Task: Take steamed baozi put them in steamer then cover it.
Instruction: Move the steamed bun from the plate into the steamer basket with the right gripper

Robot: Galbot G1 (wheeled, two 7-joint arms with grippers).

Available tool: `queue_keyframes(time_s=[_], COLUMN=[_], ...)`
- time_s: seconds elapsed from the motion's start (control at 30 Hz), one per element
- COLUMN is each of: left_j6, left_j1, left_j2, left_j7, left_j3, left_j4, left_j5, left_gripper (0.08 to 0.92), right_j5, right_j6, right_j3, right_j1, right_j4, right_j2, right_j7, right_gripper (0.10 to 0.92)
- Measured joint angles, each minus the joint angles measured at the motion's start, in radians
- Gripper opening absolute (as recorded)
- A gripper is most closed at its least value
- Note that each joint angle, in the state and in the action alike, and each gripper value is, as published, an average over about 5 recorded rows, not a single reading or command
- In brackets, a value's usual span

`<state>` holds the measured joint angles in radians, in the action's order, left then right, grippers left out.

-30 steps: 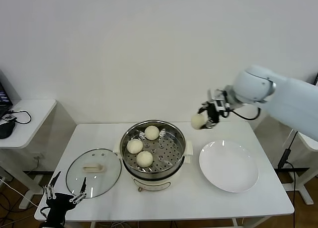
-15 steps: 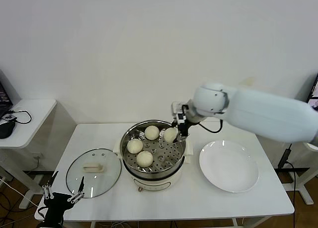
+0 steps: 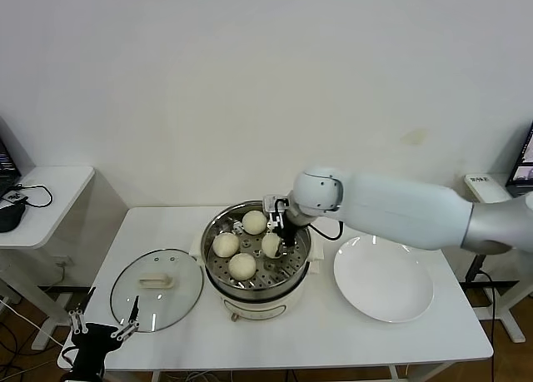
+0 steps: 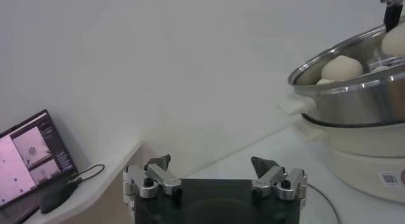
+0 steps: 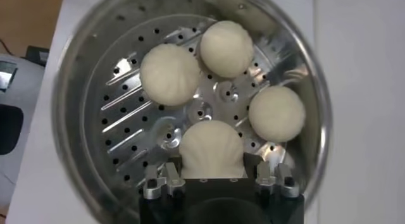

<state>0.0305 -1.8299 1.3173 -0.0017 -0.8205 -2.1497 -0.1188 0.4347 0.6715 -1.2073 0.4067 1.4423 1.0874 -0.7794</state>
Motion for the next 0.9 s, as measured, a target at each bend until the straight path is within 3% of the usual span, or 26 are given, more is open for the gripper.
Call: queue_keyframes(time_s=[0.73,0.9], left_j6=[0.001,0.001], left_j1=[0.003,0.002], left_j2=[0.003,0.004], left_j7=[0.0,0.0], left_j3=[-0.001,0.0], left_j4=[0.002,0.001], left_j5=[0.002,0.002], left_gripper=[0.823,0.823], right_j5=[-0.052,-0.054], right_j6=[0.022,0.026], right_j3=[0.002,0.004], right_j1=[-0.009,-0.005], right_j4=[-0.031,-0.024], right_j2=[0.007,-0.001], right_j7=[-0.053,-0.06], right_gripper=[0.611,0.667])
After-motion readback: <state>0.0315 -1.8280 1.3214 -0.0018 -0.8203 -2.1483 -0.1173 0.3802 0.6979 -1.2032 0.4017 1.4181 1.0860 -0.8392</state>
